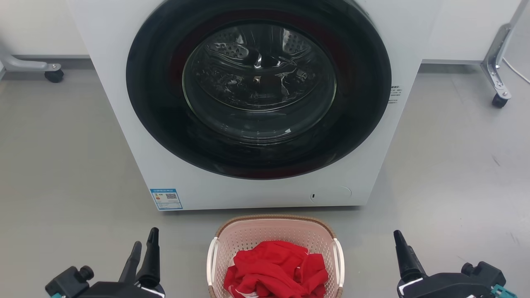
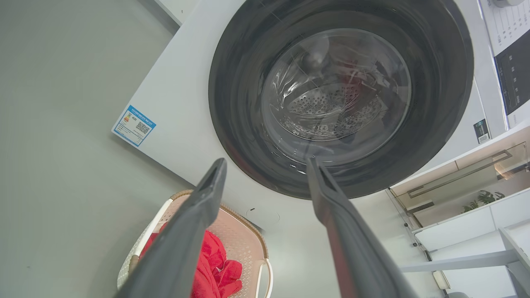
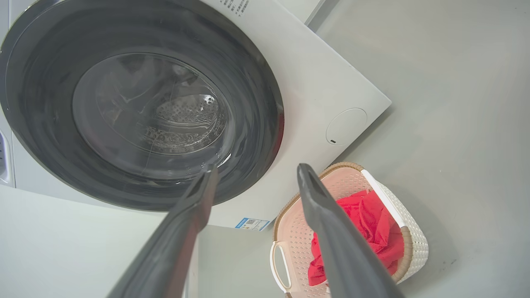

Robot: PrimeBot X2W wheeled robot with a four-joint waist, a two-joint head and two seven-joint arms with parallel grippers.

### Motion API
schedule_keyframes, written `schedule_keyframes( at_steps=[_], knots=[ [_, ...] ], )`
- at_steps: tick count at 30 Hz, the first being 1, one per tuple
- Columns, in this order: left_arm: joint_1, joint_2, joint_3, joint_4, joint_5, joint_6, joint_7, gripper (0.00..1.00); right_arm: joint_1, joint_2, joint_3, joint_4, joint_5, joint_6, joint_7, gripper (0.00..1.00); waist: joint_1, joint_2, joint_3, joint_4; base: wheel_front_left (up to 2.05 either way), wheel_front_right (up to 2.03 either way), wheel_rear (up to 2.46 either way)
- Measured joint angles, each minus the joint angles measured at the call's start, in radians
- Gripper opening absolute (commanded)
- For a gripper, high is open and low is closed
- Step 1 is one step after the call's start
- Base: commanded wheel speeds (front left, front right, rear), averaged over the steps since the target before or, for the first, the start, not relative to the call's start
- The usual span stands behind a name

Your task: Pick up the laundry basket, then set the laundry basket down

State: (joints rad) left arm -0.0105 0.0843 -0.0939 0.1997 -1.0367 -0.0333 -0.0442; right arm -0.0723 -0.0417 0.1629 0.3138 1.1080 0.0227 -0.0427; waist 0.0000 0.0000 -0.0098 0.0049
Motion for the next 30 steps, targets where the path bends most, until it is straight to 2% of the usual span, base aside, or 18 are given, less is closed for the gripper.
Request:
schedule_keyframes(
  at_steps=[30],
  knots=[
    [0.021,0.041,-0.127,-0.111,0.516,0.081,-0.108,1.00,-0.008,-0.011,0.146,-0.056,-0.449,-0.077,-0.110,1.00,0.0000,0.0000,-0.008,0.001,0.00,0.00,0.00]
  ],
)
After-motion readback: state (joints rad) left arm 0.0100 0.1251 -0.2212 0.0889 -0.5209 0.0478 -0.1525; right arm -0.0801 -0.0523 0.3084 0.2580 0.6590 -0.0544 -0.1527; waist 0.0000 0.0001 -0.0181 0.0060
